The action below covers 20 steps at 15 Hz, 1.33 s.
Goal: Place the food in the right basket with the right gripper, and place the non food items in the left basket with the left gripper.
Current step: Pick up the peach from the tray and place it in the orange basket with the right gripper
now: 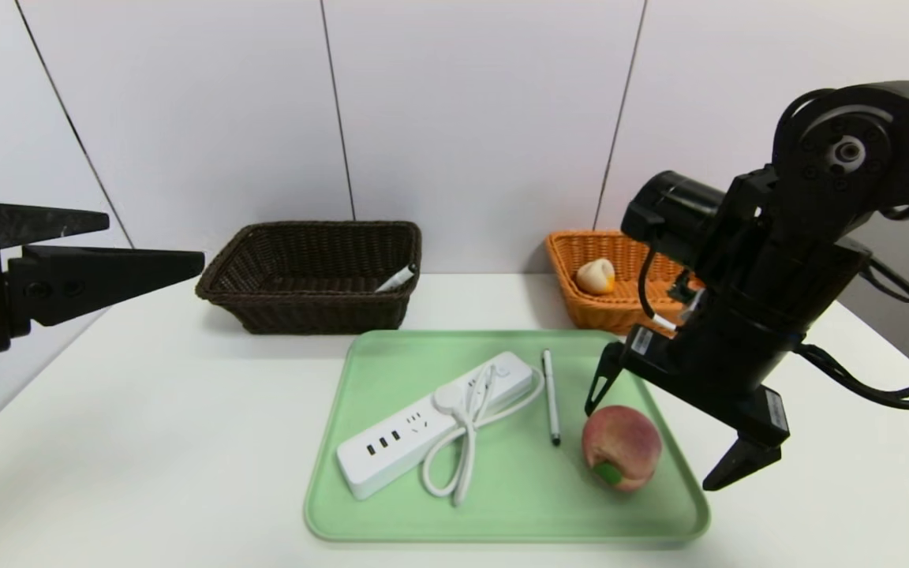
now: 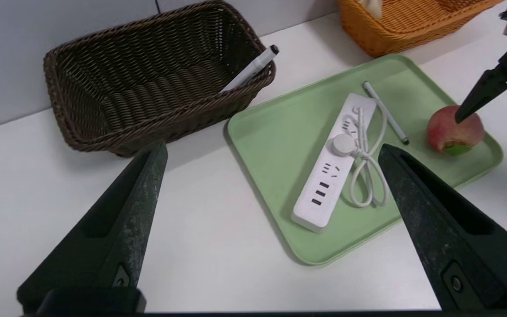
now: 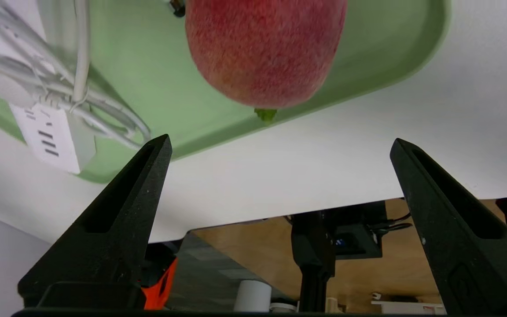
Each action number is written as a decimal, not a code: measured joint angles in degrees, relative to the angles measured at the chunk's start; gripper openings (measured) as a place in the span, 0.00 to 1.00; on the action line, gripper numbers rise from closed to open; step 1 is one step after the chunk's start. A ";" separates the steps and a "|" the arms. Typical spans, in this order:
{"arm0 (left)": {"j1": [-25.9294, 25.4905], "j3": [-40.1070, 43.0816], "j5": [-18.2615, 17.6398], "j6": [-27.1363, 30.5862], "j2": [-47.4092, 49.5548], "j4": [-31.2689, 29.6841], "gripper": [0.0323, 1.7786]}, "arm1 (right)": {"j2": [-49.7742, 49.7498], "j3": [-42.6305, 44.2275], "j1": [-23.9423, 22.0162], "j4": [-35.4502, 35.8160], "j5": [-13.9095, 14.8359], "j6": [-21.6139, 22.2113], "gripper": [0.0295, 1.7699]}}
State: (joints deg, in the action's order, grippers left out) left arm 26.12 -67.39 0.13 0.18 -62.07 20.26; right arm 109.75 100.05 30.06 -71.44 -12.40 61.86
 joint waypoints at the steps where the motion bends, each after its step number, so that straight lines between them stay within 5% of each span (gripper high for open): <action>1: -1.05 0.57 0.07 -0.13 0.30 -0.23 0.95 | 0.83 0.12 -0.44 0.20 0.05 0.02 0.97; 14: -4.33 3.17 0.11 -1.80 0.87 -0.56 0.95 | 12.26 5.60 -3.00 0.52 -0.44 -0.15 0.97; 17: -4.33 3.36 0.09 -1.83 0.85 -1.02 0.95 | 13.01 5.46 -2.89 0.40 -0.48 -0.23 0.71; 20: -4.61 3.39 0.02 -2.08 0.67 -1.38 0.95 | 13.15 5.33 -3.00 0.20 -0.68 -0.87 0.62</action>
State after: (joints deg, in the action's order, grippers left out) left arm 21.52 -64.00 0.16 -1.90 -61.40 18.88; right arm 122.91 105.38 27.06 -71.24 -13.08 60.99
